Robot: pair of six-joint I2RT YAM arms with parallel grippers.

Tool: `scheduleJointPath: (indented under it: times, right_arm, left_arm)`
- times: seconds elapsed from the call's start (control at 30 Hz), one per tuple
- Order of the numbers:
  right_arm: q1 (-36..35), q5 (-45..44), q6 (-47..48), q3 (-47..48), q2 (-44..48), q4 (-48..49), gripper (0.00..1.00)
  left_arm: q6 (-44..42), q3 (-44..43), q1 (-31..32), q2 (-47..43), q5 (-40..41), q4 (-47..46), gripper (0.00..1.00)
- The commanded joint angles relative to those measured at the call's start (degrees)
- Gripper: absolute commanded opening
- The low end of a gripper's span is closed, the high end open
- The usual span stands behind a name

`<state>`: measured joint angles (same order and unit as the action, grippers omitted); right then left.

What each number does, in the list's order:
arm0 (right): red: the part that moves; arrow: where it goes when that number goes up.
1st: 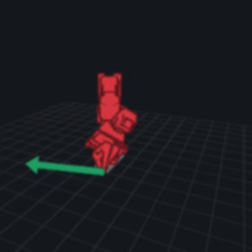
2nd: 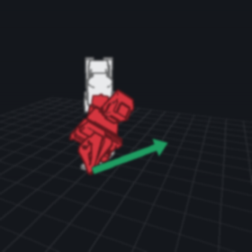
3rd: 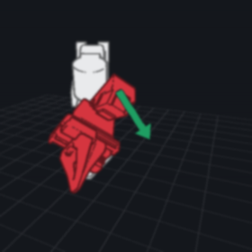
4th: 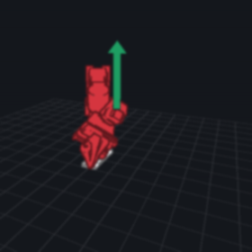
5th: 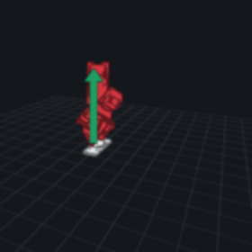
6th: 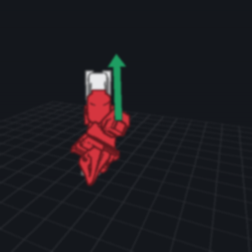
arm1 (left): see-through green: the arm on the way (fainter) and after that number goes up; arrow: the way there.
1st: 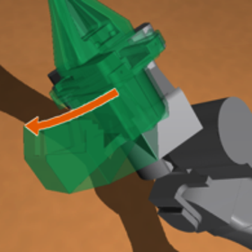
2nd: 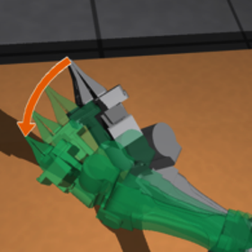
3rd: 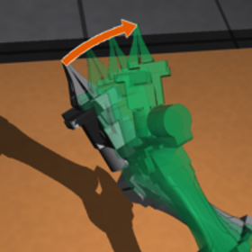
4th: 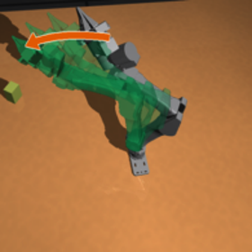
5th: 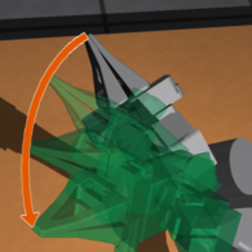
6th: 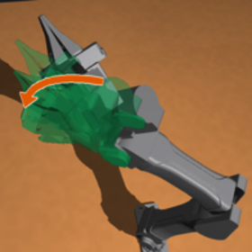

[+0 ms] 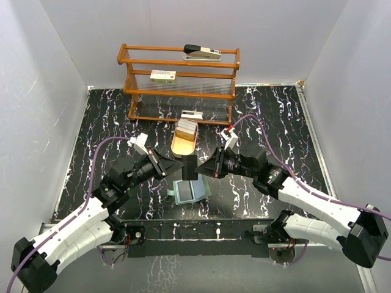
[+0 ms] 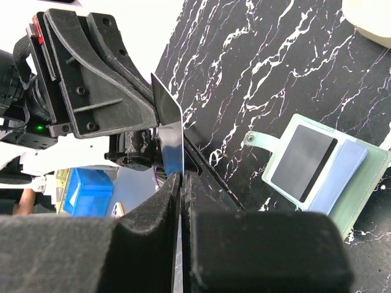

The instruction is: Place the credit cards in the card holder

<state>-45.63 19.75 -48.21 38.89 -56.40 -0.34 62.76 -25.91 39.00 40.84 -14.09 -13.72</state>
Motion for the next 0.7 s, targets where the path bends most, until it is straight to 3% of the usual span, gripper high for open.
scheduleJointPath:
  times: [0.0,0.13,0.2,0.27,0.43,0.57,0.67]
  right_arm:
    - [-0.34,1.69,-1.86,-0.91,1.17,7.11,0.0]
    - [-0.32,3.7,-2.76,-1.65,2.05,8.58,0.0]
    - [-0.34,5.25,-3.54,-1.63,2.13,9.32,0.0]
    - [-0.34,6.17,-3.92,-1.55,2.61,9.41,0.0]
    - [-0.34,6.73,-4.99,-2.36,3.01,10.72,0.0]
    - [-0.3,6.67,-4.22,-2.05,3.09,8.92,0.0]
    - [-0.34,4.55,-3.47,-1.22,3.72,6.0,0.1]
  left_arm:
    - [1.8,0.09,0.46,-1.81,-4.19,-6.19,0.13]
    - [2.98,1.62,0.45,-4.07,-4.0,-9.04,0.28]
    - [3.8,2.44,0.46,-4.67,-4.69,-11.53,0.29]
    - [4.26,2.75,0.42,-4.95,-5.84,-13.63,0.24]
    - [4.81,2.67,0.46,-5.16,-7.58,-15.59,0.0]
    - [4.52,2.68,0.46,-5.39,-8.26,-15.89,0.0]
    - [3.64,2.66,0.46,-6.34,-8.08,-14.54,0.0]
